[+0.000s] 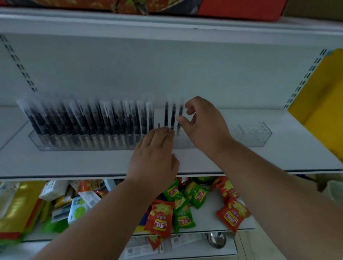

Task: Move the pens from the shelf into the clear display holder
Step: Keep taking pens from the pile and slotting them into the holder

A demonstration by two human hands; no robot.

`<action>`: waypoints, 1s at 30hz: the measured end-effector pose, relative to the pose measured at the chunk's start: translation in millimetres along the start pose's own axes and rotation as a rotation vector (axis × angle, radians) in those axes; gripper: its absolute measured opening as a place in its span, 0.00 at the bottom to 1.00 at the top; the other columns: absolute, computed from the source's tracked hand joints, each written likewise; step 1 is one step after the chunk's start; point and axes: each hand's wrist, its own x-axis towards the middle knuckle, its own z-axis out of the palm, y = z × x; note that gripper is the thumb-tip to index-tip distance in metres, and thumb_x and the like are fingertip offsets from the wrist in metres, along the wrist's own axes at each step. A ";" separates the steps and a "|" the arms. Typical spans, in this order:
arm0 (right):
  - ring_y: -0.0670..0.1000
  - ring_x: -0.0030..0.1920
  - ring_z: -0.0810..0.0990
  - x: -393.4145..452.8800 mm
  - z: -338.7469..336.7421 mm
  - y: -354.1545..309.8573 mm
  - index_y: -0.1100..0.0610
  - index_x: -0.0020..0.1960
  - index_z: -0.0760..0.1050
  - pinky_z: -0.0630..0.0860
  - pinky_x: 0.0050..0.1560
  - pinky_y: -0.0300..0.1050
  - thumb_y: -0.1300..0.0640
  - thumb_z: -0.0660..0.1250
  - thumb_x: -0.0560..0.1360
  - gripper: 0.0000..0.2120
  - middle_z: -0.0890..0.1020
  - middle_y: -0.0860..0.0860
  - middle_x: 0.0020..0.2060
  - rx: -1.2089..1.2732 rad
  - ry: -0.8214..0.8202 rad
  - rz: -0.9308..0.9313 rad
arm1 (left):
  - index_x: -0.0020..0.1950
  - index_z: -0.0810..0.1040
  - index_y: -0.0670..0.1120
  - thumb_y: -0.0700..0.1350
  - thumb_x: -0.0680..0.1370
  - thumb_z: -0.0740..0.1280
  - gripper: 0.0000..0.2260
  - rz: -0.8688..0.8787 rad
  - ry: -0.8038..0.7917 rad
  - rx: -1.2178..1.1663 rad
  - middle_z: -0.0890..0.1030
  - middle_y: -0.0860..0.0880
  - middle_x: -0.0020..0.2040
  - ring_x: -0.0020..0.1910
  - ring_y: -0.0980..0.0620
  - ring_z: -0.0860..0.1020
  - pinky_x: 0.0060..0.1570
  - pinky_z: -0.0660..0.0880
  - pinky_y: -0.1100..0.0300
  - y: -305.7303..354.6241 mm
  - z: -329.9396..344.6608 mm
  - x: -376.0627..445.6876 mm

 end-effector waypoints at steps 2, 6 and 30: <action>0.47 0.43 0.73 -7.3 -6.7 -6.1 0.57 0.56 0.74 0.67 0.42 0.41 0.52 0.68 0.77 0.11 0.76 0.50 0.48 -0.014 -0.005 -0.092 | 0.69 0.73 0.42 0.47 0.74 0.65 0.23 -0.053 0.026 -0.007 0.75 0.44 0.65 0.65 0.44 0.71 0.63 0.71 0.48 3.3 -3.4 -9.1; 0.48 0.44 0.73 -20.7 -19.6 -25.9 0.58 0.54 0.75 0.70 0.42 0.43 0.54 0.70 0.76 0.11 0.76 0.52 0.47 -0.007 -0.006 -0.249 | 0.65 0.76 0.43 0.51 0.75 0.59 0.22 -0.157 0.067 0.033 0.77 0.45 0.61 0.61 0.43 0.74 0.58 0.74 0.48 5.3 -15.8 -29.4; 0.57 0.52 0.75 -120.5 95.2 -344.5 0.56 0.58 0.75 0.74 0.52 0.56 0.47 0.67 0.76 0.16 0.77 0.54 0.51 0.075 -0.205 -0.557 | 0.53 0.80 0.47 0.53 0.73 0.59 0.16 -0.603 0.159 0.263 0.79 0.48 0.50 0.52 0.43 0.77 0.51 0.75 0.48 -180.9 -144.2 -319.0</action>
